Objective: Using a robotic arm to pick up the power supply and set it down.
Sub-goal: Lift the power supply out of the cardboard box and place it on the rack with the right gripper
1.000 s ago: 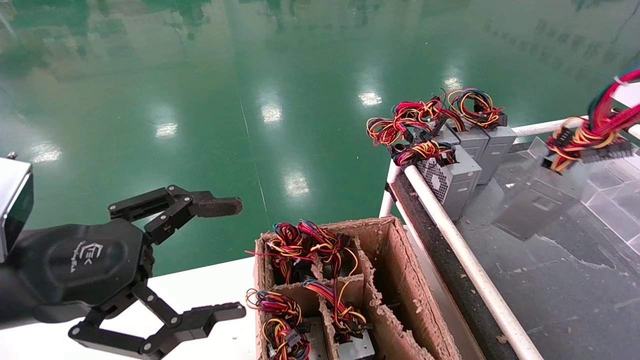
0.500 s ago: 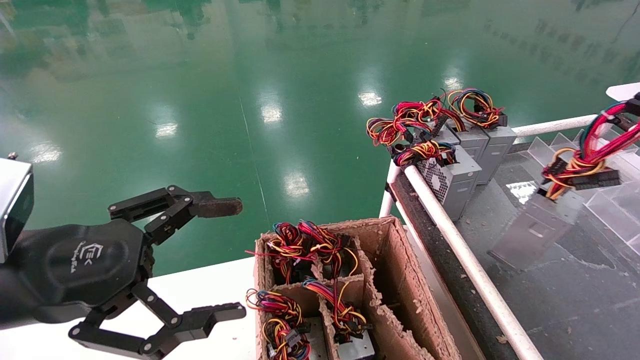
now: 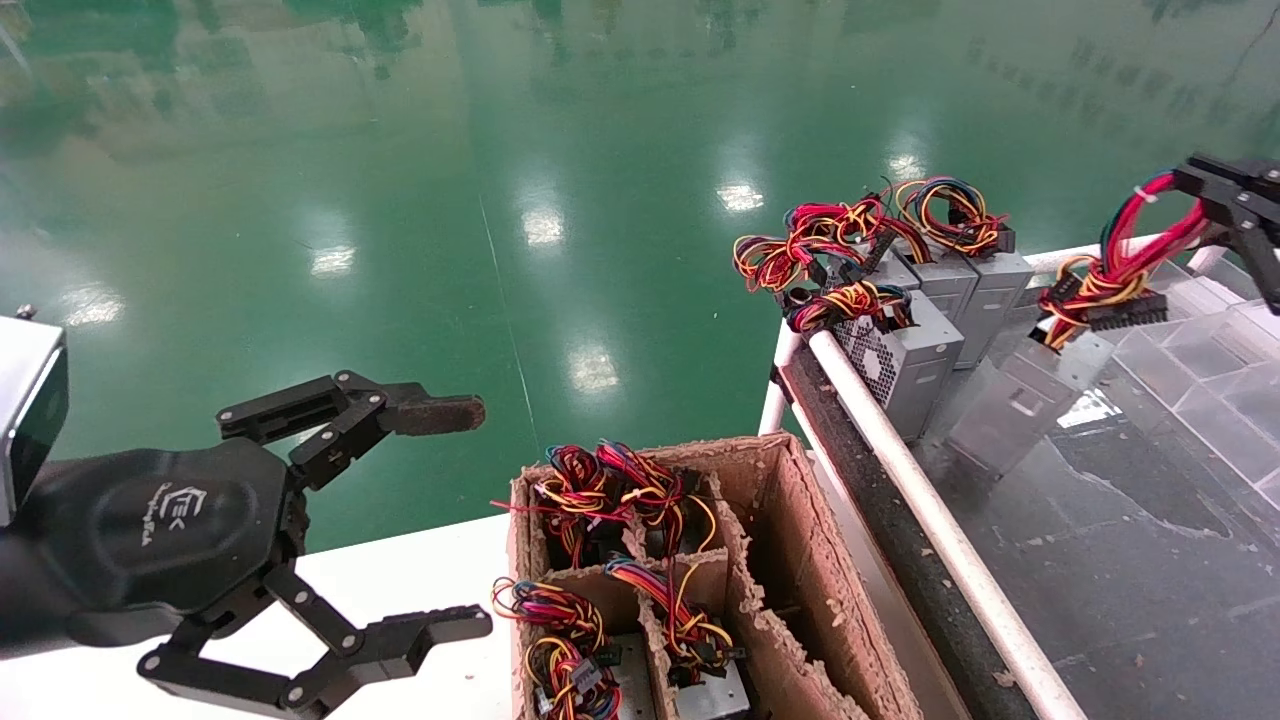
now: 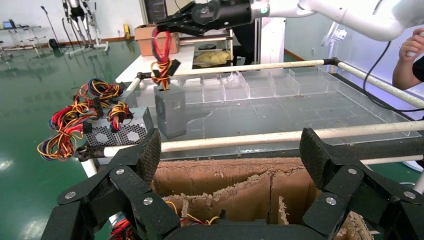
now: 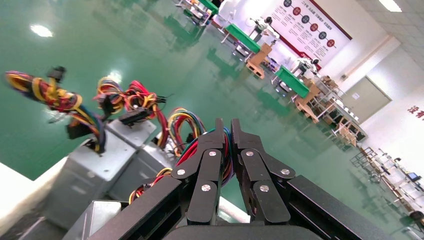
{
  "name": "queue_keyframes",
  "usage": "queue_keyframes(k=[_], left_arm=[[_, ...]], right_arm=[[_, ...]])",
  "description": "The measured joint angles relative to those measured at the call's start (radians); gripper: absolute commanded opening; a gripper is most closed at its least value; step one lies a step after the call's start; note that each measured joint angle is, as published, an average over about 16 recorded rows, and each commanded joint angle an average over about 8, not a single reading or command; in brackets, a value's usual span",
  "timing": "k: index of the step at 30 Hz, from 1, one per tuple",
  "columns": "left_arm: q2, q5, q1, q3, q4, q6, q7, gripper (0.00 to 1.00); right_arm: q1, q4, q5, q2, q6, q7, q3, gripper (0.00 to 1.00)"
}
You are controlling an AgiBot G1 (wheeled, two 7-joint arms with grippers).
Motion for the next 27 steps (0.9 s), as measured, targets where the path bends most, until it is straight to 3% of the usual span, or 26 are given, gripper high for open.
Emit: queue_keyframes(k=[11,27], left_arm=[[0.0,0.0,0.0,0.0,0.0,0.0,0.0,1.0],[0.0,0.0,0.0,0.0,0.0,0.0,0.0,1.0]], right_arm=[[0.233,-0.153,-0.113,-0.091,-0.065,-0.021,-0.128,0.0],[0.394,-0.323,-0.186,-0.209,-0.107,-0.093,-0.2,0.0]])
